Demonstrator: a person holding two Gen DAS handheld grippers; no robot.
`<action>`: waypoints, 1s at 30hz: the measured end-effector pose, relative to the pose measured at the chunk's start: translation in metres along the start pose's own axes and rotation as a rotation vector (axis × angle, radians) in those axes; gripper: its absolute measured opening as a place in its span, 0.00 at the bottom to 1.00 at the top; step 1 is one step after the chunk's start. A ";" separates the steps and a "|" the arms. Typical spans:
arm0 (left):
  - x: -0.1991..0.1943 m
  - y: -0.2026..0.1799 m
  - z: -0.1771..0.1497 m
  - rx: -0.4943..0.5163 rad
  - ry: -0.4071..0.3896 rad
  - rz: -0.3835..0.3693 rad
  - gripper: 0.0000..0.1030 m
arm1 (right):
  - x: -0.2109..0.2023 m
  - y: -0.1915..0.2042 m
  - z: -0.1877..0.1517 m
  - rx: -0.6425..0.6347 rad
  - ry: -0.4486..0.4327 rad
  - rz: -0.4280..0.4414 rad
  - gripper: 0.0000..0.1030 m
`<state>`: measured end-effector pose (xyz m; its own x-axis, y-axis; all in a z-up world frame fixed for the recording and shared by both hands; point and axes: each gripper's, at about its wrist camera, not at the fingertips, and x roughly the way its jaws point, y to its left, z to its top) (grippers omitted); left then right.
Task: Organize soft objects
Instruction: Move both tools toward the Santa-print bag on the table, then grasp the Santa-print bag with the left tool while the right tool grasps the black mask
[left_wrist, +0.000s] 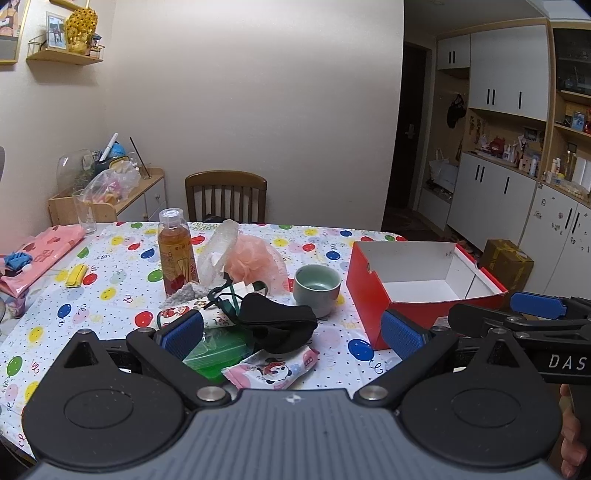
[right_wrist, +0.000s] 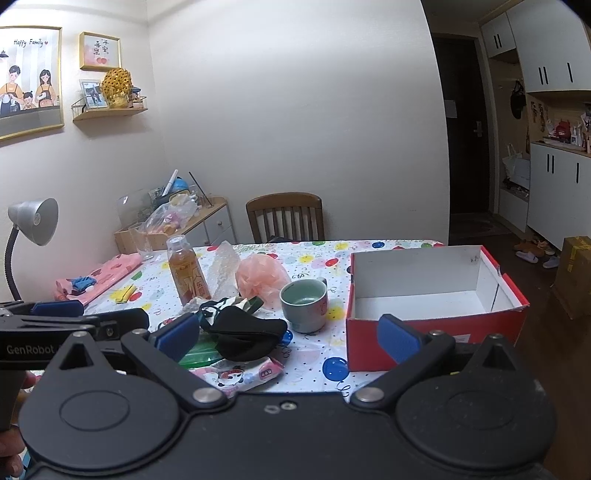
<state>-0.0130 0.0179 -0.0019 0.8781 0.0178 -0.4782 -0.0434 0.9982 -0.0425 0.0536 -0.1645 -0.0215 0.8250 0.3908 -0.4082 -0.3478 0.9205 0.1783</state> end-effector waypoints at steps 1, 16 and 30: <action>0.000 0.001 0.000 -0.001 0.001 0.002 1.00 | 0.000 0.001 0.000 -0.002 0.000 0.003 1.00; 0.025 0.033 0.001 -0.004 0.027 0.032 1.00 | 0.046 0.028 0.004 -0.010 0.051 0.002 1.00; 0.087 0.091 0.023 0.012 0.046 -0.006 1.00 | 0.108 0.058 0.015 -0.006 0.101 -0.040 1.00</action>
<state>0.0706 0.1114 -0.0274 0.8552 0.0094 -0.5181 -0.0323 0.9989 -0.0353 0.1292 -0.0692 -0.0418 0.7890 0.3524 -0.5033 -0.3185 0.9351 0.1553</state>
